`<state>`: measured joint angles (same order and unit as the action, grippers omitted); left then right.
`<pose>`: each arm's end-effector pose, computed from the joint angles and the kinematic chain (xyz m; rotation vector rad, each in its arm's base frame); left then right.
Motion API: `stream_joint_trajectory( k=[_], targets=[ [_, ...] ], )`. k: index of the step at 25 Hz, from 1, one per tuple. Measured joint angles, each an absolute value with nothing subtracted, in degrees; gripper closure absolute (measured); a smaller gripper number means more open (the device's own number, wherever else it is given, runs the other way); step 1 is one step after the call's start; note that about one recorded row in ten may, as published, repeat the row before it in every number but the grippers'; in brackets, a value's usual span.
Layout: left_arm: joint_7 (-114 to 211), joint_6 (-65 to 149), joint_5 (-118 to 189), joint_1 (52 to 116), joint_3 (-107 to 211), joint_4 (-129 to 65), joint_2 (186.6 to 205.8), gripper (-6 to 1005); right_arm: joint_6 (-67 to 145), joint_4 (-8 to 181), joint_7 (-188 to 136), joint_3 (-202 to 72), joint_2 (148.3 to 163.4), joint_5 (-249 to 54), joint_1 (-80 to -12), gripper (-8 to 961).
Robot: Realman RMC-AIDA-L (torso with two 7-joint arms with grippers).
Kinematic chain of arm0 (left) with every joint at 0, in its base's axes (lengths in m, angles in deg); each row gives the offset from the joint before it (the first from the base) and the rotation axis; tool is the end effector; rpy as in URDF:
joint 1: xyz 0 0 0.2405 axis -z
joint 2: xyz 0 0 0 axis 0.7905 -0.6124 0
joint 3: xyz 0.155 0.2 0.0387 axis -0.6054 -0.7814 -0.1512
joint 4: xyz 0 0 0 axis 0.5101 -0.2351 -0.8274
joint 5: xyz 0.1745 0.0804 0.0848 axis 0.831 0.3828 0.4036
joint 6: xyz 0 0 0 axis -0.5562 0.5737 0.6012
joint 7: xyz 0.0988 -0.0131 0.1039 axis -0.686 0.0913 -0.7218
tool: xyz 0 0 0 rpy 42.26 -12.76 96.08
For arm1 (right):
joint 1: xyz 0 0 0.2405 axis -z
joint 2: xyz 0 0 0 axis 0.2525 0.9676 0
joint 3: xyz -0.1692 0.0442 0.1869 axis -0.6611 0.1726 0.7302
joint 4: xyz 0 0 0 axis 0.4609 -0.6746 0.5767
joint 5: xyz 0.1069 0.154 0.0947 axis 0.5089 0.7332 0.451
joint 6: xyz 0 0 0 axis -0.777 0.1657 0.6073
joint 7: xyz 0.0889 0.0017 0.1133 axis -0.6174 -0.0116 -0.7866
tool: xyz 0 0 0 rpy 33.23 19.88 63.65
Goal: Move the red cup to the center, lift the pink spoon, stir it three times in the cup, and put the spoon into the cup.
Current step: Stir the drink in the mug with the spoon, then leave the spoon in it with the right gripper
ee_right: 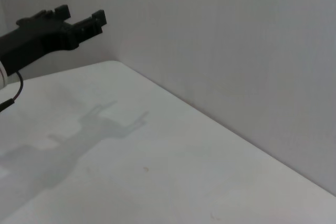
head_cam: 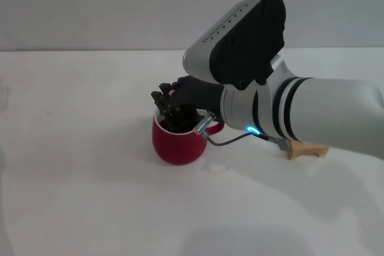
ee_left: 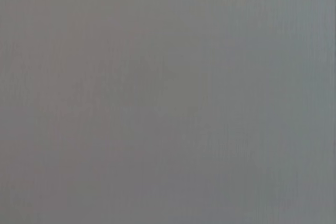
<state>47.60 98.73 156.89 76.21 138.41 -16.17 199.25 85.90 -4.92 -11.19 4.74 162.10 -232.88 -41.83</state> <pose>-0.3655 0.3431 0.0701 -1.0809 -0.5822 -0.6246 0.0666 0.3291 -0.0915 -2.5233 0.4489 0.2420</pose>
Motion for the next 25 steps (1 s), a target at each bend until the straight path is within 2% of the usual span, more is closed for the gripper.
stream_joint_trajectory(
  k=[14,25],
  targets=[
    [48.2,98.95,156.89,75.65,138.2,-16.17,199.29,169,83.58,4.26,-11.19,6.57,162.13,-233.5,-48.79,821],
    [48.3,98.95,156.89,75.61,138.2,-16.1,199.34,169,91.21,-0.42,-11.51,8.7,162.14,-235.59,-48.81,821]
  ],
)
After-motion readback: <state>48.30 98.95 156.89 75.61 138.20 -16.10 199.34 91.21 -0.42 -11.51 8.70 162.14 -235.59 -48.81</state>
